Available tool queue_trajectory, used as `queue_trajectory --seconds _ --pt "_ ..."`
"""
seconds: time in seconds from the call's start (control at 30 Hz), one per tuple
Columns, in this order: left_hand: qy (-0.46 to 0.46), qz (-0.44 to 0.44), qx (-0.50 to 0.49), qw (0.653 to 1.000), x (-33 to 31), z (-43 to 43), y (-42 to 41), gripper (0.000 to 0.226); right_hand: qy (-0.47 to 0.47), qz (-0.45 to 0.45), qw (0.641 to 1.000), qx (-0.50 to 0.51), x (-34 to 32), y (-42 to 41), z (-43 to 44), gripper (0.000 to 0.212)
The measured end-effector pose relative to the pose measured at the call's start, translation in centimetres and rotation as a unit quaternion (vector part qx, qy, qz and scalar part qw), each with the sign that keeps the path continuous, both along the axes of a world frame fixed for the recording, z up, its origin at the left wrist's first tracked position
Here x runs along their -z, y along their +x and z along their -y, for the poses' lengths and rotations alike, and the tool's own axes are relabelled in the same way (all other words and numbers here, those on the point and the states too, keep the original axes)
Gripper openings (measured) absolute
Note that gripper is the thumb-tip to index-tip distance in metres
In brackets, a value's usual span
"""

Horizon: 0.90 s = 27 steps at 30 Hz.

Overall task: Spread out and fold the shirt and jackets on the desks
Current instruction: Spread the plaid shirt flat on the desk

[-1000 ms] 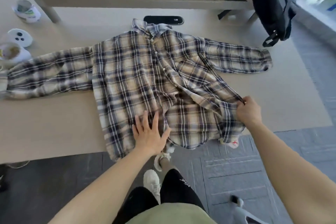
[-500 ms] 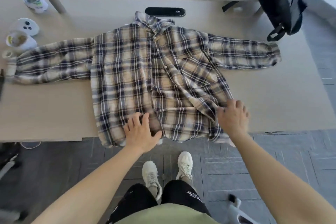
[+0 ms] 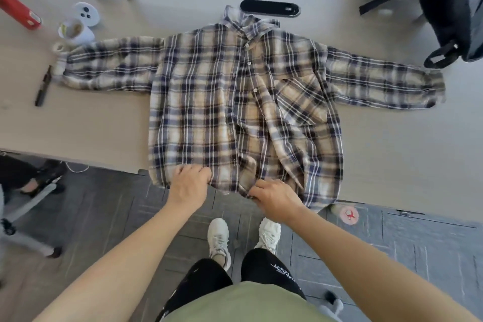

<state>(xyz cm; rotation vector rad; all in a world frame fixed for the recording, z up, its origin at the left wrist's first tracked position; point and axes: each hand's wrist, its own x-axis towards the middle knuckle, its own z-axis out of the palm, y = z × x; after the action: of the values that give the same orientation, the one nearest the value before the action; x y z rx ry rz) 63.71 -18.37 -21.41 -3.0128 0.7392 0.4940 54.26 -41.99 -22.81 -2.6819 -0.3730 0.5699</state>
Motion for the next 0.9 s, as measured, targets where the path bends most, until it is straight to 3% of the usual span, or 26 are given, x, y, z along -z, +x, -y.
queue_trajectory --seconds 0.1,0.2,0.27,0.33,0.47,0.7,0.83,0.9 --pt "0.058 -0.134 0.058 0.988 -1.4 -1.6 1.2 0.019 -0.011 -0.096 0.994 -0.049 -0.6 -0.4 -0.1 0.029" --pt "0.071 -0.212 0.049 0.973 -2.0 -2.9 2.3 0.013 -0.010 -0.016 1.000 0.024 -0.7 -0.3 0.3 0.024" --pt "0.013 -0.154 0.006 0.988 -1.2 -3.5 2.6 0.023 -0.029 0.073 0.992 0.094 -0.8 0.1 0.4 0.017" --pt "-0.033 -0.109 -0.061 0.992 -0.6 -3.3 2.9 0.039 -0.071 0.113 0.974 0.182 -1.2 0.9 1.0 0.024" --pt "-0.022 -0.156 -0.184 0.970 0.7 -3.5 3.6 0.056 -0.095 -0.007 0.959 0.268 -1.4 2.0 2.6 0.033" --pt "-0.091 -0.083 -0.211 0.970 1.9 -10.0 4.3 0.037 -0.055 -0.095 0.939 0.325 -1.2 0.0 0.7 0.012" --pt "-0.086 -0.040 -0.260 0.961 1.0 -11.1 6.6 0.026 0.053 -0.052 0.901 0.428 -3.0 1.6 -0.4 0.010" --pt "-0.065 -0.011 -0.228 0.971 0.3 -9.8 6.9 0.026 0.103 -0.046 0.892 0.437 -4.8 2.9 -1.3 0.011"
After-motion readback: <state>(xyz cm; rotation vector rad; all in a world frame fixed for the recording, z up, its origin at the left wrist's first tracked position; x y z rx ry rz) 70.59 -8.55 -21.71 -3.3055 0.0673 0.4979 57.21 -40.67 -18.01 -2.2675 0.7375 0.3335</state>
